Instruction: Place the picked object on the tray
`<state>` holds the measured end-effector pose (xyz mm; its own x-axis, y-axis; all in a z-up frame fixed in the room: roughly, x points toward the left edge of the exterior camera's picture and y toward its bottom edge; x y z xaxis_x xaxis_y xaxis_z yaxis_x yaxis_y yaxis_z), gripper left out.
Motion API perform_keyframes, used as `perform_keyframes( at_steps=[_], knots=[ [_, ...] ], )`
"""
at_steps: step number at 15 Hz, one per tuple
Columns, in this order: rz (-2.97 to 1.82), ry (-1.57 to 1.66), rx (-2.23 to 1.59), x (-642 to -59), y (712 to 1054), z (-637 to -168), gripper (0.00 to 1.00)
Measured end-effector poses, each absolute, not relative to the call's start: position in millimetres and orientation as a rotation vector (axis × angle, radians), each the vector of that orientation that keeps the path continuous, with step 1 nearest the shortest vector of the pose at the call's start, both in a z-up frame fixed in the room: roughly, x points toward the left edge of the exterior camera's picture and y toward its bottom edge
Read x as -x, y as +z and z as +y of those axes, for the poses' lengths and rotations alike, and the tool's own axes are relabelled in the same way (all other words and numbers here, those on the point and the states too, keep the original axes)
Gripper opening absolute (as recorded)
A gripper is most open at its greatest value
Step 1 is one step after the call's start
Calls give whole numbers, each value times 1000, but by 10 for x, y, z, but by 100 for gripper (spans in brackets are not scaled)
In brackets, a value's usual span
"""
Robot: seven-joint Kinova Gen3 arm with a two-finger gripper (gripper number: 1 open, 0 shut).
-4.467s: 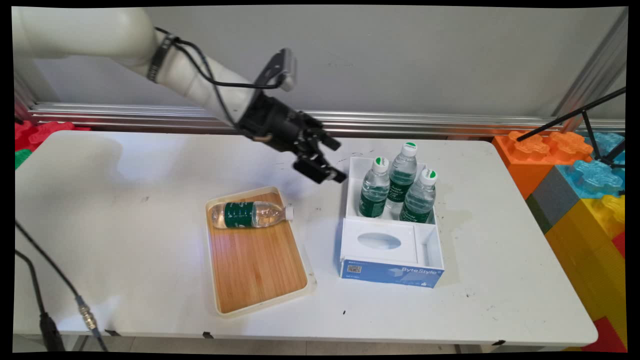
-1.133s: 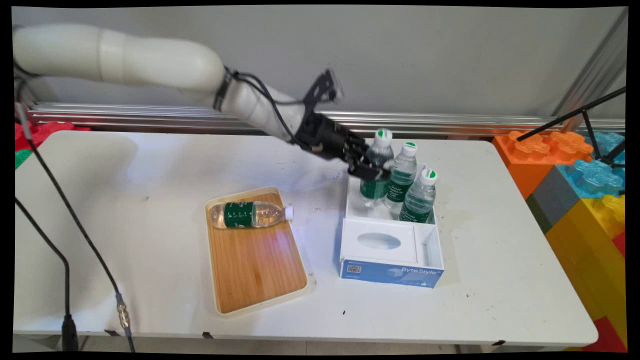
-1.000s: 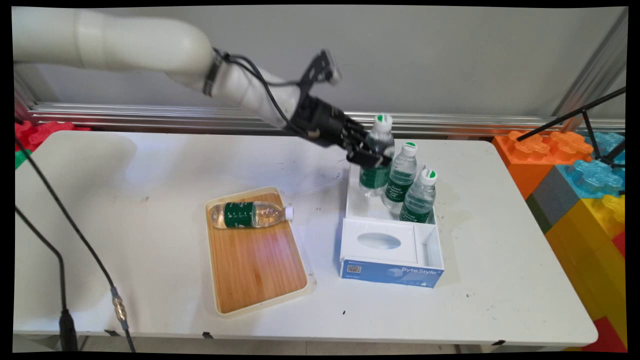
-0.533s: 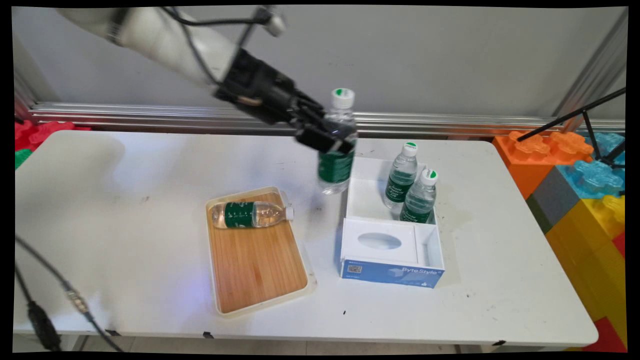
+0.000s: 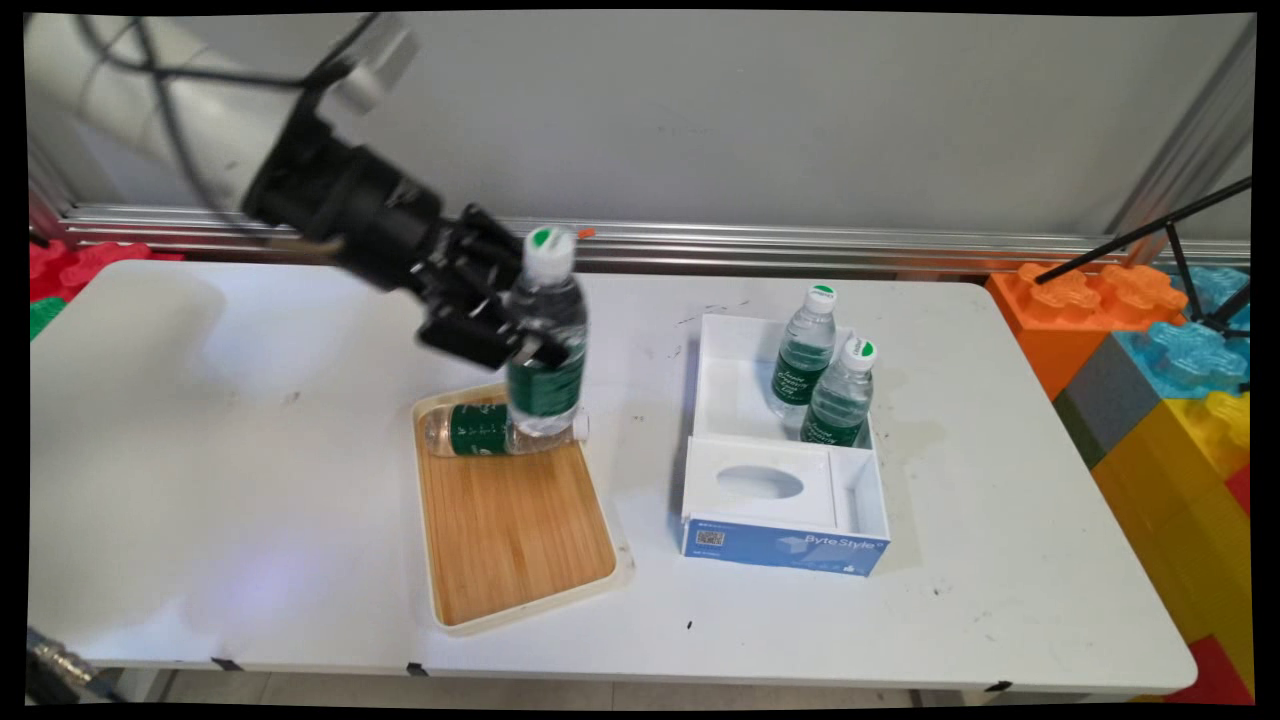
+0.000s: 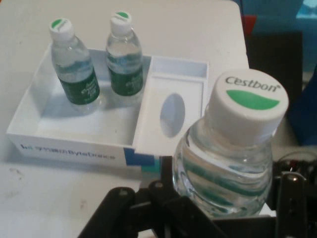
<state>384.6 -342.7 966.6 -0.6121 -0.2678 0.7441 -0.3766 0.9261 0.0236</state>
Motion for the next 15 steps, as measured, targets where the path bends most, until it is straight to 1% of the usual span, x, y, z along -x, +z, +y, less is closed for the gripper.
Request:
perform_keyframes(
  at_steps=[3,7,15],
  knots=[
    [-2282,221,-380,-3929,9507,-3244,0],
    [-2293,237,-319,-3962,9218,-3137,0],
    [-2321,122,-306,-3958,8517,-3263,0]
  ],
)
